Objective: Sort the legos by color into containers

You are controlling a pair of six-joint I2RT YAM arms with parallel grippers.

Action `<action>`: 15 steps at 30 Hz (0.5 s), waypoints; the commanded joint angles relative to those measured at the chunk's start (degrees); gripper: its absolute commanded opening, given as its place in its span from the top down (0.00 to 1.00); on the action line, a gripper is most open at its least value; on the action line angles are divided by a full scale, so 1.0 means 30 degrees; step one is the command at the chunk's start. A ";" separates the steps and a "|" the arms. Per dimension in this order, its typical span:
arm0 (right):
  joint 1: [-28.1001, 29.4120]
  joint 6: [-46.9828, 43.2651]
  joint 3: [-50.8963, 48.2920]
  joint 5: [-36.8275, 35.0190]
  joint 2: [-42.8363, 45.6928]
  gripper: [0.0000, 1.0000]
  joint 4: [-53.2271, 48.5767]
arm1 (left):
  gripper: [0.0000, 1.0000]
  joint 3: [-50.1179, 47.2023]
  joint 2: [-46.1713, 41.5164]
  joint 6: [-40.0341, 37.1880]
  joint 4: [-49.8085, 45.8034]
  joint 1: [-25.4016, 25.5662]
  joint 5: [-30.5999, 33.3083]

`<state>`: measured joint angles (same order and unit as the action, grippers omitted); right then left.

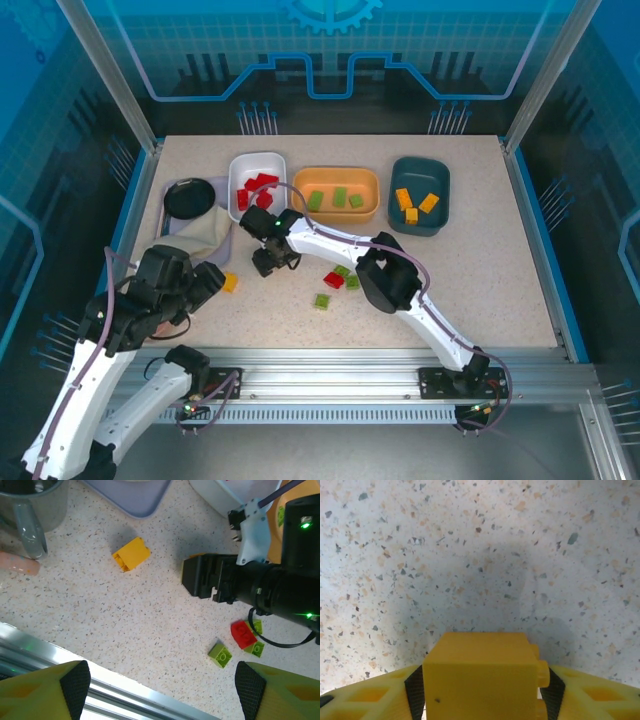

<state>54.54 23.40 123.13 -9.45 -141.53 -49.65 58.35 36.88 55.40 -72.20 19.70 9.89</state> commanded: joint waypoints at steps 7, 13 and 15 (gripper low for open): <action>-0.0535 0.0055 0.0321 -0.0163 0.0378 0.64 -0.0832 | 0.21 0.0170 -0.0186 -0.0622 0.0675 0.0024 -0.0580; -0.2372 0.0097 -0.3956 -0.0600 0.6607 0.66 0.0523 | 0.21 -0.0268 0.1945 -0.1425 0.6631 0.0282 -0.5366; -0.3720 0.0055 -0.5614 -0.0480 0.8652 0.65 0.0745 | 0.21 0.0088 0.3263 -0.1631 0.8273 0.0684 -0.5951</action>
<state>49.30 23.33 109.47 -10.00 -126.91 -48.97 58.30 42.63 52.56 -58.35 20.56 -0.89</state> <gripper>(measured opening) 0.438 0.786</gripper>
